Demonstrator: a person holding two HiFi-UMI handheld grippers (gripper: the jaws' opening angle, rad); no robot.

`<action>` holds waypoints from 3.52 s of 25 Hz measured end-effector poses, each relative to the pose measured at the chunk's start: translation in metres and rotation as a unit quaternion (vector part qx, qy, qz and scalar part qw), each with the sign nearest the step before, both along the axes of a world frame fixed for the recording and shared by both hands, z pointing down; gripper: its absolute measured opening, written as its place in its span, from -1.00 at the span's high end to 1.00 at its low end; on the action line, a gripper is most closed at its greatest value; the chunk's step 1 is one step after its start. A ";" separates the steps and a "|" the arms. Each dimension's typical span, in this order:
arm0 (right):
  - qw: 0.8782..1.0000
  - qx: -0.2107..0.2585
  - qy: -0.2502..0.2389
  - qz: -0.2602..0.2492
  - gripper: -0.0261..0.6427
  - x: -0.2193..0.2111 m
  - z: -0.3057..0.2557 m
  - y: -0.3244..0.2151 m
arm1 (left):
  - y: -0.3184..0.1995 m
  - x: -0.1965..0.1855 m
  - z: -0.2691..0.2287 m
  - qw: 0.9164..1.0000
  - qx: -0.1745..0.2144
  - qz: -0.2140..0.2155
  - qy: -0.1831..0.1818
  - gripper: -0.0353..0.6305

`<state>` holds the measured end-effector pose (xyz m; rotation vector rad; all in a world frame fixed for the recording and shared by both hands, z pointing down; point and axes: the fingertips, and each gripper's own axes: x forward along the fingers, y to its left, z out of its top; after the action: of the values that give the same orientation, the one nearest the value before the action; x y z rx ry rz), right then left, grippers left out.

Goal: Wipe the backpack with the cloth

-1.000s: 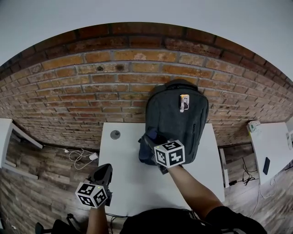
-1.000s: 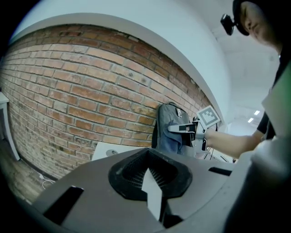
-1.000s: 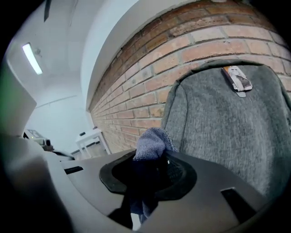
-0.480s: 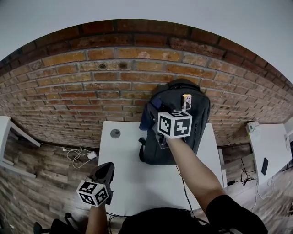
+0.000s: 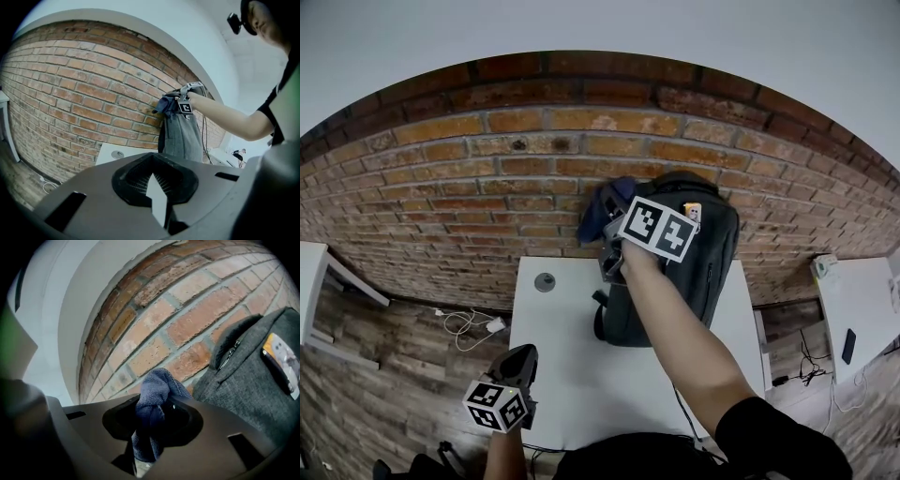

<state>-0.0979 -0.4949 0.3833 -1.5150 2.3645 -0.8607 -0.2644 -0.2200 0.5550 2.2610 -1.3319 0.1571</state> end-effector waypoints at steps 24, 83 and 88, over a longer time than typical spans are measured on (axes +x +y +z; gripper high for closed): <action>0.997 -0.070 0.012 0.005 0.60 -0.029 0.106 0.059 | 0.016 -0.008 0.002 1.000 0.000 -0.014 -0.002 0.93; 0.924 0.116 0.362 0.041 0.59 0.076 0.066 0.122 | -0.009 0.041 0.001 0.999 0.010 0.042 0.011 0.93; 0.911 0.103 0.387 0.093 0.60 0.140 0.065 0.131 | -0.015 0.045 0.005 0.999 0.003 0.053 0.008 0.93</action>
<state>0.0416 -0.3640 0.4482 -2.2235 2.5916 0.0867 -0.2196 -0.2349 0.5603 2.3330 -1.2074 0.1720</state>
